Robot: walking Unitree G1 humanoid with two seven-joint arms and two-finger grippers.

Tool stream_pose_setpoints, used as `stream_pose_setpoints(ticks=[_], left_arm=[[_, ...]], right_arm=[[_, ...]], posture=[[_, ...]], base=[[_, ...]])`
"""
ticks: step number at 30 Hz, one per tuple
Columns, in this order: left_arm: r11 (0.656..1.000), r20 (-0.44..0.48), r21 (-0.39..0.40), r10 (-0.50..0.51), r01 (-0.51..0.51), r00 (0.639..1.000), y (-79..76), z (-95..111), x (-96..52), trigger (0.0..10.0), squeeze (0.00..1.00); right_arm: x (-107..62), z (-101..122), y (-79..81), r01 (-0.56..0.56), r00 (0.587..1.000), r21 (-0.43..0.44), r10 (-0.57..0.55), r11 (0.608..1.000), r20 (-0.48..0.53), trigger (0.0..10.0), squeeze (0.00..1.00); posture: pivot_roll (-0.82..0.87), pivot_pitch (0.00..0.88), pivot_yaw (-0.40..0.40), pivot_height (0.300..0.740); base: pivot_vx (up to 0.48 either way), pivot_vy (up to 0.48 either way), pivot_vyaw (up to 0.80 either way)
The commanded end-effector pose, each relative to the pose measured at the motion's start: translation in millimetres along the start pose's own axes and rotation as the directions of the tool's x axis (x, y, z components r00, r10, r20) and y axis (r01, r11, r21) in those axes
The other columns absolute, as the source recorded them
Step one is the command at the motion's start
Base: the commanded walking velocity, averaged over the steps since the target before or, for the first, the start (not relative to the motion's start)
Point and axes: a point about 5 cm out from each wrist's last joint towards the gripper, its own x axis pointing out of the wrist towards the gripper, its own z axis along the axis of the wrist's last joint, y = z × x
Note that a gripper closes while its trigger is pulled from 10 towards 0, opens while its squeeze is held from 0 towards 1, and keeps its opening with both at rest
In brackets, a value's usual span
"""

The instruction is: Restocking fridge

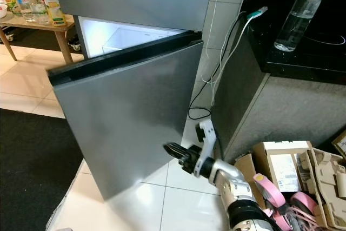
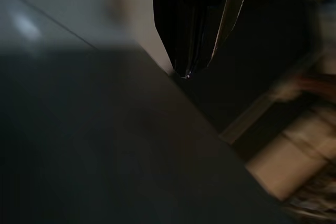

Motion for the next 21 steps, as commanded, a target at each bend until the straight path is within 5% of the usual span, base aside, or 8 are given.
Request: stream_pose_setpoints(ticks=[1, 8, 14, 17, 21], left_arm=[[1.0, -0.056, -0.002, -0.011, 0.01, 0.998, -3.4, -14.3, -1.7, 10.0, 0.0], [1.0, -0.055, 0.0, -0.011, 0.011, 0.998, -4.0, -14.3, -1.5, 10.0, 0.0], [1.0, -0.048, 0.005, -0.011, 0.012, 0.999, -4.7, -12.0, -0.8, 10.0, 0.0], [1.0, -0.047, 0.007, -0.009, 0.01, 0.999, -4.1, -11.2, -0.8, 10.0, 0.0], [1.0, -0.045, 0.019, -0.003, 0.003, 0.999, -2.6, -9.8, -0.8, 10.0, 0.0]], right_arm=[[-15.5, -29.7, -13.7, 0.181, 0.978, 0.028, -0.176, 0.983, -0.111, 10.0, 0.0], [-37.8, -75.3, -23.3, 0.358, 0.899, -0.002, -0.345, 0.934, -0.268, 10.0, 0.0], [-78.8, -137.5, -17.7, 0.465, 0.745, -0.082, -0.439, 0.882, -0.502, 10.0, 0.0], [-87.5, -146.7, -16.7, 0.494, 0.713, -0.087, -0.461, 0.865, -0.529, 10.0, 0.0], [-112.2, -165.4, -17.0, 0.555, 0.621, -0.141, -0.522, 0.82, -0.585, 10.0, 0.0]], posture=[[-0.06, 0.026, -0.044, 0.74], [-0.05, 0.025, -0.041, 0.74], [-0.05, 0.023, -0.037, 0.74], [-0.05, 0.022, -0.034, 0.74], [-0.06, 0.02, -0.027, 0.74]], base=[[0.0, 0.0, 0.0], [0.0, 0.0, 0.16], [0.0, 0.0, 0.78], [0.0, 0.0, 0.77], [0.0, 0.0, 0.77]])
